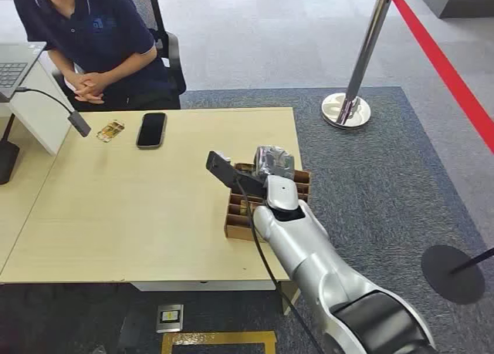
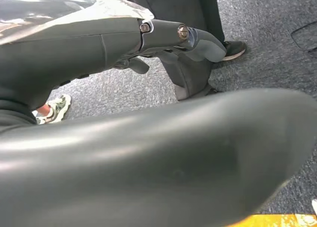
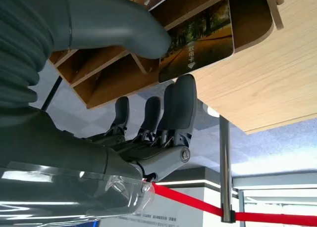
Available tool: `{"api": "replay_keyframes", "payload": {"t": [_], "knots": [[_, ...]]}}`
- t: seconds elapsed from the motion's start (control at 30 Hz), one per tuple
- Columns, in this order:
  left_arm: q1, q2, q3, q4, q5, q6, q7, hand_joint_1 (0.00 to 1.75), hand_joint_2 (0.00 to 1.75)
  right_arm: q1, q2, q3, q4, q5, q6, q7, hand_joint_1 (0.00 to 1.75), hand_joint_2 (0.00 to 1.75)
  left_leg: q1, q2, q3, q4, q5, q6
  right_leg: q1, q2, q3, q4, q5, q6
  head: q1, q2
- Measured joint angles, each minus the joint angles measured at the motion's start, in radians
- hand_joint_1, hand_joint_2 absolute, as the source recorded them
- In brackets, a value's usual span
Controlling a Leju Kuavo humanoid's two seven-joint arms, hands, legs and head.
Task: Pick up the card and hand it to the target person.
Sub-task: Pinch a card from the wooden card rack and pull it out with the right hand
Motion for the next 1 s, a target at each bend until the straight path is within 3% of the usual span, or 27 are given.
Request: {"api": "replay_keyframes", "payload": {"t": [0.6,0.87,1.0], "knots": [[0.0,0.0,0.0,0.0,0.004,0.0,-0.006,0.0,0.0,0.003,0.002,0.008,0.0,-0.028,0.012,-0.004,1.1,1.75,0.0,0.0,0.0,0.0,0.0,0.0,0.0,0.0,0.0,0.0,0.0,0.0,0.0,0.0],[0.0,0.0,0.0,0.0,0.006,0.0,-0.016,0.0,0.0,0.006,0.002,0.009,0.0,-0.043,0.008,-0.017,1.53,1.75,0.0,0.0,0.0,0.0,0.0,0.0,0.0,0.0,0.0,0.0,0.0,0.0,0.0,0.0],[0.0,0.0,0.0,0.0,0.005,0.0,-0.016,0.0,0.0,0.007,0.002,0.008,0.0,-0.049,-0.005,-0.024,1.65,1.75,0.0,0.0,0.0,0.0,0.0,0.0,0.0,0.0,0.0,0.0,0.0,0.0,0.0,0.0]]}}
